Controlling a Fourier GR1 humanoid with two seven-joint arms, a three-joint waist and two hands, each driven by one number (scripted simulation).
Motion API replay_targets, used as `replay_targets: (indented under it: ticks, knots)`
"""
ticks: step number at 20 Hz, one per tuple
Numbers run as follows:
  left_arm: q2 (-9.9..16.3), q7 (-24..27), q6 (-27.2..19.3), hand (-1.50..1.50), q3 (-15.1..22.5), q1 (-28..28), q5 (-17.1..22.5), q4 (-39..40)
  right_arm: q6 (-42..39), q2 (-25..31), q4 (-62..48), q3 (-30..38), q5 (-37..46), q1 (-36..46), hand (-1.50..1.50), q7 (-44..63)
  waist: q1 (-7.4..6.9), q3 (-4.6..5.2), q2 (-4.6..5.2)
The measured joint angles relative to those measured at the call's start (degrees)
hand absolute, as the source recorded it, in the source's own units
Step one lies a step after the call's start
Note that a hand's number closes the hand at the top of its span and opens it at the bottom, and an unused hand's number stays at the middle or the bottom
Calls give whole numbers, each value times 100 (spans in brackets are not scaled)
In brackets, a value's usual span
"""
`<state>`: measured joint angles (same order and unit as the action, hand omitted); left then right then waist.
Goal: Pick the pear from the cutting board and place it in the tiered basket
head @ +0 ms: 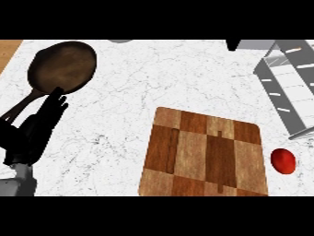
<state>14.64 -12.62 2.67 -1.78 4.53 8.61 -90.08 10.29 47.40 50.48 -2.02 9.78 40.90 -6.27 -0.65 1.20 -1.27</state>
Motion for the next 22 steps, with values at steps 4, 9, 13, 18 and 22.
replay_targets:
  ticks: [4, 9, 13, 18, 22]
  knots:
    - [-38, -58, -15, 0, 31, 81, -46, 8, 185, -301, -433, 38, 158, 256, -150, -189, -30, -42, 47]
    - [-106, 42, -12, 0, 33, 14, -101, 19, 214, -383, -1032, 97, 399, 555, -150, -581, -17, -20, 57]
    - [-99, 59, 27, 0, 24, -60, -107, -15, 133, -538, -1339, 371, 178, 814, -150, -609, -37, -39, 85]
    - [-155, -25, -51, 0, 35, 40, -155, -14, -4, -732, -1603, 928, -388, 1038, -150, -609, -22, -60, 109]
    - [-68, -75, 26, 0, -80, 19, -69, -36, -180, -760, -1809, 1518, -973, 1180, -150, -615, -33, -99, 135]
